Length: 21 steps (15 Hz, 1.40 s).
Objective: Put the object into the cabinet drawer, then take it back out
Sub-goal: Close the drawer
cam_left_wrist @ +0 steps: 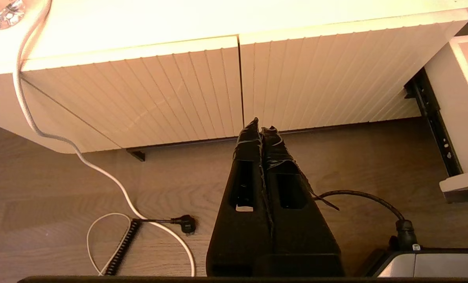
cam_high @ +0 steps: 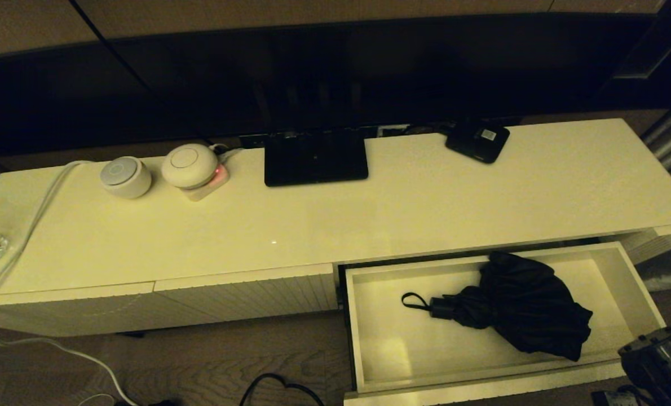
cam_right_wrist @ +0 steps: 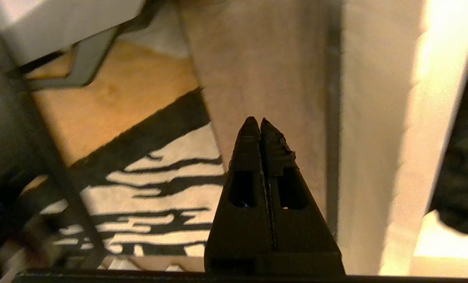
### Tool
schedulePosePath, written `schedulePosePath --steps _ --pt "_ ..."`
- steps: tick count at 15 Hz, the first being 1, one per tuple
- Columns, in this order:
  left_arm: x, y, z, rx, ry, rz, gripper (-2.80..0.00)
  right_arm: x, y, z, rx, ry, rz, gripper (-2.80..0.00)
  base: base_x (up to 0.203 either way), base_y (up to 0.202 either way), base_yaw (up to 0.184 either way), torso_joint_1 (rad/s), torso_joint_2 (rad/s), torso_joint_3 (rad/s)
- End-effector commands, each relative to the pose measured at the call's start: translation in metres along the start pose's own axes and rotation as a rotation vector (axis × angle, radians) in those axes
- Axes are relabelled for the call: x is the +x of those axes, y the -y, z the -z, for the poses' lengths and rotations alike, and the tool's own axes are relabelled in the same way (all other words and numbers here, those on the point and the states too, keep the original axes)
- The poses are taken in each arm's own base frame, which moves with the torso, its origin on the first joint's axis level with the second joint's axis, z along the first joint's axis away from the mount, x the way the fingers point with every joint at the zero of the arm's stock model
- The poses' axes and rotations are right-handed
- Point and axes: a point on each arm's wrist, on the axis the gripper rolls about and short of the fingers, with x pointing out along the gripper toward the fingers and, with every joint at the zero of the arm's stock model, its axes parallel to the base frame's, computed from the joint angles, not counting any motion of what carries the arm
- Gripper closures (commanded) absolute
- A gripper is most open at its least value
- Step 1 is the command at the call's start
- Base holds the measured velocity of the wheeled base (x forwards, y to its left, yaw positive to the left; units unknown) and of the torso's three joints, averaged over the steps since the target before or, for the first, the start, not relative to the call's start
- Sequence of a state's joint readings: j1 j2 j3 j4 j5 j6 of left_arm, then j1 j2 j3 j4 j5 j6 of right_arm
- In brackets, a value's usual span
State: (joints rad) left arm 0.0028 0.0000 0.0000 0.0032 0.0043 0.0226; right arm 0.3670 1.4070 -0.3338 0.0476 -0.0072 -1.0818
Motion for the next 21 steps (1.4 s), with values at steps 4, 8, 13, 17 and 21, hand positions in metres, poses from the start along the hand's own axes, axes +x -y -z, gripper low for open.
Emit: schedulePosePath --steps 4,8,13,17,21 --pt "0.000 0.000 0.001 0.000 -0.003 -0.001 0.00 0.034 0.031 -0.016 0.004 0.034 0.074 0.00 0.000 0.000 0.000 0.000 0.00 0.000" --pt "0.000 0.000 0.001 0.000 -0.003 -0.001 0.00 0.043 0.054 -0.024 0.026 0.067 0.153 0.00 0.000 0.000 0.000 0.000 0.00 0.000" --pt "0.000 0.000 0.001 0.000 -0.003 -0.001 0.00 0.038 0.084 -0.033 0.044 0.155 0.348 0.00 0.000 0.000 0.000 0.000 0.00 0.000" --pt "0.000 0.000 0.001 0.000 -0.003 -0.001 0.00 0.039 0.100 -0.041 0.038 0.196 0.438 0.00 0.000 0.000 0.000 0.000 0.00 0.000" --pt "0.000 0.000 0.001 0.000 -0.003 -0.001 0.00 0.048 0.114 -0.048 0.012 0.229 0.517 0.00 0.000 0.000 0.000 0.000 0.00 0.000"
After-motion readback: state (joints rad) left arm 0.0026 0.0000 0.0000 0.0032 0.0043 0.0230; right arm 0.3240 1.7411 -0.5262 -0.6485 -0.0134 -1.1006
